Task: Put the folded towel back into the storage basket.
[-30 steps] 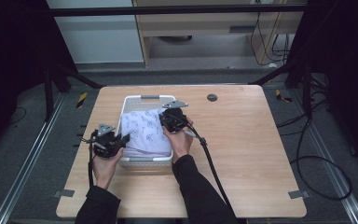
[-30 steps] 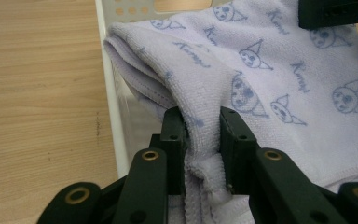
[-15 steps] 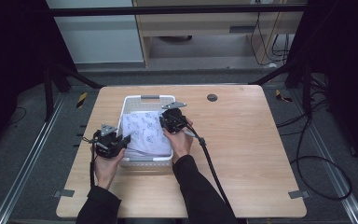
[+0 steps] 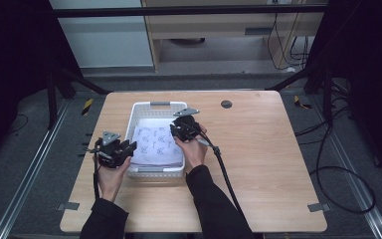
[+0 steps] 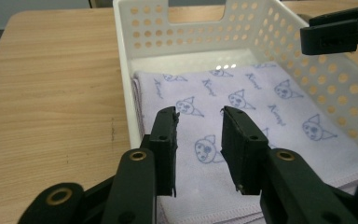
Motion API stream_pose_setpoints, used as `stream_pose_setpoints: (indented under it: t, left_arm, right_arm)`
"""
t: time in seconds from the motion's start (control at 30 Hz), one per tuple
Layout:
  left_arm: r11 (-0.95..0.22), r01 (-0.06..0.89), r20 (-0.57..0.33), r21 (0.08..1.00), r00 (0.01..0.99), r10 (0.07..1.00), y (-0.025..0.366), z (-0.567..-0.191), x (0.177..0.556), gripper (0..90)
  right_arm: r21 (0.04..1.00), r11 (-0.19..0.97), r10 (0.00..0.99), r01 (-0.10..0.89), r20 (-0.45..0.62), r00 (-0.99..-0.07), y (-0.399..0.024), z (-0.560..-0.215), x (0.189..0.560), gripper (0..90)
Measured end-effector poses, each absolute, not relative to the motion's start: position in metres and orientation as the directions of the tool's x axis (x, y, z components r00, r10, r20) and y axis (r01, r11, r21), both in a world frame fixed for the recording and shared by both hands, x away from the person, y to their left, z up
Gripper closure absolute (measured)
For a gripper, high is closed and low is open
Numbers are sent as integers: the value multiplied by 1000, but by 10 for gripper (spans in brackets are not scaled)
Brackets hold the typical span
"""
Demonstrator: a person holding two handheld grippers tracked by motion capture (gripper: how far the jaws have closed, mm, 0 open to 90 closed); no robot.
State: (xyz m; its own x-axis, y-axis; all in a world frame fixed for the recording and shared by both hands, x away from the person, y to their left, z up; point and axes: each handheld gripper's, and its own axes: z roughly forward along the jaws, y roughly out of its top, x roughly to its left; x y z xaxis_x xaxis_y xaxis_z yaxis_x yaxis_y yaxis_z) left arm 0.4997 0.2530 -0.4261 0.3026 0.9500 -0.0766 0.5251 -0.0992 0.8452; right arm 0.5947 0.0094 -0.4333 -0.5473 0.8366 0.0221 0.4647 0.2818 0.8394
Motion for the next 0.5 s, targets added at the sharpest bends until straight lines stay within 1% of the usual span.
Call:
stream_pose_setpoints:
  t: [0.23,0.33,0.47,0.5]
  left_arm:
    - [-82,481,-83,873,313,946,256,-416,493,629]
    - [-79,464,-89,882,329,940,256,-412,490,603]
    - [-87,453,-96,887,366,926,254,-410,488,551]
    - [-87,453,-96,887,366,926,254,-410,488,534]
  right_arm:
    - [862,252,834,439,36,-550,0,-422,588,601]
    - [875,232,833,424,47,-552,-9,-415,582,562]
    - [889,193,829,414,78,-553,-25,-410,573,480]
    - [889,193,829,414,78,-553,-25,-410,573,480]
